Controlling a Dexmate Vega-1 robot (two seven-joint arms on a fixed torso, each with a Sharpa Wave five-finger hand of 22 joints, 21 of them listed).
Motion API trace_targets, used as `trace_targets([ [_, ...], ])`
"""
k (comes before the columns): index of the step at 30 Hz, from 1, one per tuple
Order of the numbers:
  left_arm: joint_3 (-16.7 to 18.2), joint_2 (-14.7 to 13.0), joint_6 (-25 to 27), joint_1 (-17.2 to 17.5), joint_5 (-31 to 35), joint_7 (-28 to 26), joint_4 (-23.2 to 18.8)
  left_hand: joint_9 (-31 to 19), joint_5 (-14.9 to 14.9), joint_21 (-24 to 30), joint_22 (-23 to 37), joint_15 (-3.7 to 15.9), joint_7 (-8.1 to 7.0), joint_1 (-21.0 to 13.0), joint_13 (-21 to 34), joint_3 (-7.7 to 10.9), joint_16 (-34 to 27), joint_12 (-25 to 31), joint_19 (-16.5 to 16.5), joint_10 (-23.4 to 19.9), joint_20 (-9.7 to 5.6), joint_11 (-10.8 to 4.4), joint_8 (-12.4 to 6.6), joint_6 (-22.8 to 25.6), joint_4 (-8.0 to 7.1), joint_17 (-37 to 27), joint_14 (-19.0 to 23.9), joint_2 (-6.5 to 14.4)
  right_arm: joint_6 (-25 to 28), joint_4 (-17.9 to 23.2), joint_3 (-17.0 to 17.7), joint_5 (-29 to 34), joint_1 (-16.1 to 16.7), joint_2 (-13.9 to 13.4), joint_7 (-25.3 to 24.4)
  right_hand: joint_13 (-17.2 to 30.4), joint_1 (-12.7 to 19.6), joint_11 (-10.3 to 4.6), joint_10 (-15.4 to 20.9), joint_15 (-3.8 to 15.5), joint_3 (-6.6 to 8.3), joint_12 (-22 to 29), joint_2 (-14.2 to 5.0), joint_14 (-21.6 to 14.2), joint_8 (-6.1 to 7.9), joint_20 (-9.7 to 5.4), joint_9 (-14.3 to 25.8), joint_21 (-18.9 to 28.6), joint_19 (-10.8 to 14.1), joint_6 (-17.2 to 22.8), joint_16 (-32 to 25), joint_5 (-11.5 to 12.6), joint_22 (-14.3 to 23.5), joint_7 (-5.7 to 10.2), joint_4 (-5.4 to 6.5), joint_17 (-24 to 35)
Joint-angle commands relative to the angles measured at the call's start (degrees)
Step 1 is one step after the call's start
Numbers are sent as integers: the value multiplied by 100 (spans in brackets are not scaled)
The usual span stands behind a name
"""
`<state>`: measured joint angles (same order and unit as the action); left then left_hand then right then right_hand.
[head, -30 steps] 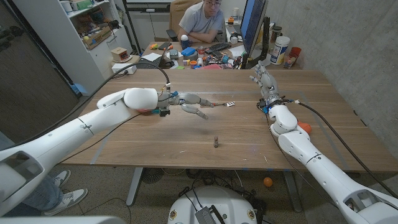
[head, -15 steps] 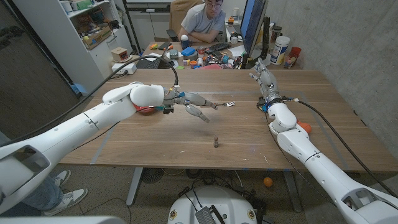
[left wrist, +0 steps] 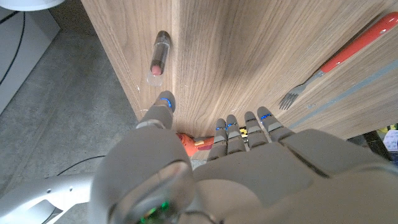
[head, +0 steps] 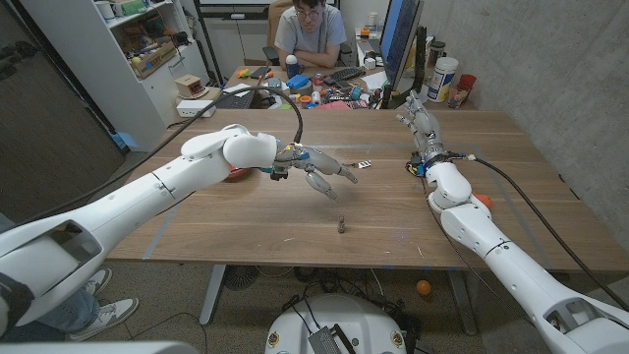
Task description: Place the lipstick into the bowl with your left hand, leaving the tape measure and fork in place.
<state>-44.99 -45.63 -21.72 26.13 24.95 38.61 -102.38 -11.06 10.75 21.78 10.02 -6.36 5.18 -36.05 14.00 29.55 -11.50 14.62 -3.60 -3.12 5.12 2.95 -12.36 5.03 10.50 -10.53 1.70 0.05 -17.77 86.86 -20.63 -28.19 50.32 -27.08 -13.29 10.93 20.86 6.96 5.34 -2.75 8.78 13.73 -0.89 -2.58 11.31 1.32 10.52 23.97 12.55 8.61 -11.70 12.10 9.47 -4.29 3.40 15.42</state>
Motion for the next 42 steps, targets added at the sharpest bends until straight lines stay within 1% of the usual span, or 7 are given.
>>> trace_targets([
  [1, -235, 252, -546, -218, 258, 353, 89, -9, -31, -16, 9, 50, -70, -97, 29, 16, -22, 28, 52, -14, 29, -93, -12, 43, -30, -14, 0, -28, 158, 191, 101, 28, 105, -150, -108, 11, 14, 6, 42, -23, -25, -23, 81, -31, 5, -4, 21, -14, 51, 15, -44, 60, 10, 45, 9, 5],
  [11, -333, 406, -567, -255, 426, 571, 8, -9, -39, -38, 10, 114, -120, -145, 36, 16, -25, 29, 69, -15, 15, -119, -3, 28, -36, -14, 20, -41, 322, 346, 96, 18, 132, -182, -164, 11, -6, 5, 44, -21, -39, -39, 85, -25, -2, 2, 20, -42, 52, 6, -42, 72, 11, 46, 14, -6],
  [17, -444, 549, -558, -313, 502, 744, -32, -10, -45, -60, 12, 153, -162, -185, 42, 14, -22, 25, 82, -4, 9, -238, 4, 17, -44, -14, 26, -52, 378, 380, 76, -5, 115, -190, -131, 11, -27, 3, 50, -15, -49, -48, 81, -20, -7, 9, 20, -64, 51, -4, -41, 79, 12, 52, 22, -12],
  [23, -497, 609, -480, -300, 436, 903, -127, -11, -48, -71, 14, 176, -186, -205, 46, 10, -33, 26, 102, -5, 5, -244, -1, 37, -51, -15, 61, -60, 444, 486, 101, -34, 183, -221, -173, 11, -53, -7, 47, -23, -62, -62, 78, -23, -9, 11, 20, -88, 53, -6, -44, 86, 12, 61, 33, -18],
  [27, -555, 622, -474, -287, 532, 990, -275, -12, -52, -83, 15, 178, -168, -223, 50, 6, -33, 41, 114, -42, 3, -181, 0, 41, -57, -15, 72, -65, 506, 538, 121, -62, 200, -243, -194, 11, -66, -9, 46, -28, -65, -70, 67, -17, -12, 17, 20, -103, 53, -11, -43, 90, 13, 58, 39, -21],
  [35, -405, 376, -380, -124, 642, 1042, -646, -14, -58, -107, 17, 156, -127, -280, 58, 8, -54, 51, 137, -65, 4, -170, -12, 80, -57, -15, 148, -71, 693, 633, 171, -106, 180, -338, -219, 11, -80, 20, 48, -45, -65, -81, 45, -6, -12, 31, 20, -128, 55, -10, -40, 96, 14, 47, 47, -28],
  [42, -252, 116, -263, 80, 657, 1099, -851, -17, -65, -124, 20, 117, -97, -357, 72, 7, -101, 91, 215, -163, 78, -112, -38, 168, -60, -18, 308, -77, 731, 605, 193, -153, 173, -342, -225, 12, -76, 32, 77, -71, -62, -82, 28, -21, -9, 43, 21, -150, 64, 2, -45, 101, 14, 26, 44, -40],
])
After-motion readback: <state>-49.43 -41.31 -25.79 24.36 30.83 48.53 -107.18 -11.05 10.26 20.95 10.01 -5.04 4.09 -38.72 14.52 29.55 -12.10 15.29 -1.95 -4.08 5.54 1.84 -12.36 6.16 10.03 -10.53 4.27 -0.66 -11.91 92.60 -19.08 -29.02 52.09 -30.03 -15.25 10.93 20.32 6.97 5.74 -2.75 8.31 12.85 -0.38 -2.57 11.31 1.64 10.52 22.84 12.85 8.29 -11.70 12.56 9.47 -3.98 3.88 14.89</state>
